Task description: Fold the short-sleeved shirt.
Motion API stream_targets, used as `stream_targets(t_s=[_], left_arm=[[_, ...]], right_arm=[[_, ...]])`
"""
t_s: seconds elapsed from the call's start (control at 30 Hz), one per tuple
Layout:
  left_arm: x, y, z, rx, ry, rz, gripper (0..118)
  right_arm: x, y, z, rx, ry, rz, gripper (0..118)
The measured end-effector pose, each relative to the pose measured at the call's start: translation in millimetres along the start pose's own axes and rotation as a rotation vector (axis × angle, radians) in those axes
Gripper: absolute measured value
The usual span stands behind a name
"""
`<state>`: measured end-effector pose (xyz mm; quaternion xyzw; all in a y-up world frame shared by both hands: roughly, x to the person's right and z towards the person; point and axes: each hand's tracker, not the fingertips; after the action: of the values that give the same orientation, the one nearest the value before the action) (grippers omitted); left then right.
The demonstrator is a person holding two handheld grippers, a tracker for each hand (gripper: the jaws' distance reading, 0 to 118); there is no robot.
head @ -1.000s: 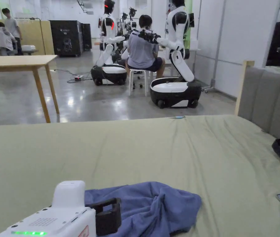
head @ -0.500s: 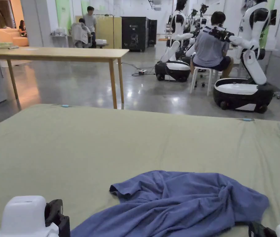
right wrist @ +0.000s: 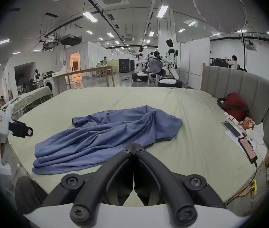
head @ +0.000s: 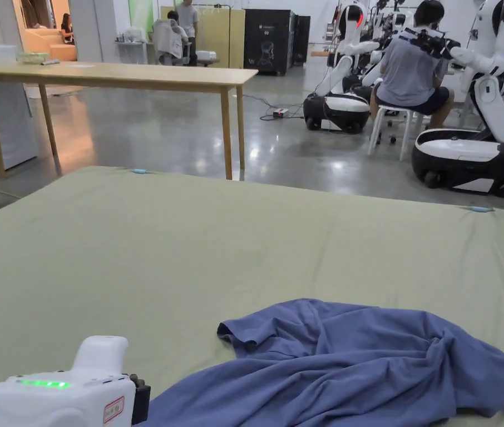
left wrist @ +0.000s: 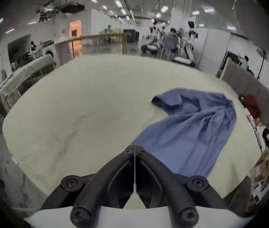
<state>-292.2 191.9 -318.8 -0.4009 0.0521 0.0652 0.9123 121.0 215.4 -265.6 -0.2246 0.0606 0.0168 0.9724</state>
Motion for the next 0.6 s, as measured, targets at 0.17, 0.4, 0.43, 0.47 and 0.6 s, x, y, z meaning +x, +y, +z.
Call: stream_targets(t_s=[0.17, 0.4, 0.43, 0.47, 0.6], left_arm=[[-6.5, 0.7, -51.8, -0.142, 0.042, -0.036, 109], [-2.3, -7.1, -76.1, -0.207, 0.118, -0.049, 98], [0.9, -8.1, -70.7, -0.199, 0.105, -0.068, 77], [5.2, -7.7, -63.7, -0.177, 0.063, -0.086, 57], [9.9, -1.8, -53.8, -0.086, 0.047, -0.119, 0]], right_arm=[[0.7, -6.3, -15.4, -0.040, 0.000, -0.004, 1], [5.4, -13.9, -29.8, -0.088, -0.001, -0.018, 1], [6.7, -14.6, -31.1, -0.092, 0.002, -0.022, 1], [8.5, -15.4, -33.0, -0.097, 0.006, -0.031, 1], [22.1, -13.9, -42.5, -0.121, -0.008, -0.050, 1]])
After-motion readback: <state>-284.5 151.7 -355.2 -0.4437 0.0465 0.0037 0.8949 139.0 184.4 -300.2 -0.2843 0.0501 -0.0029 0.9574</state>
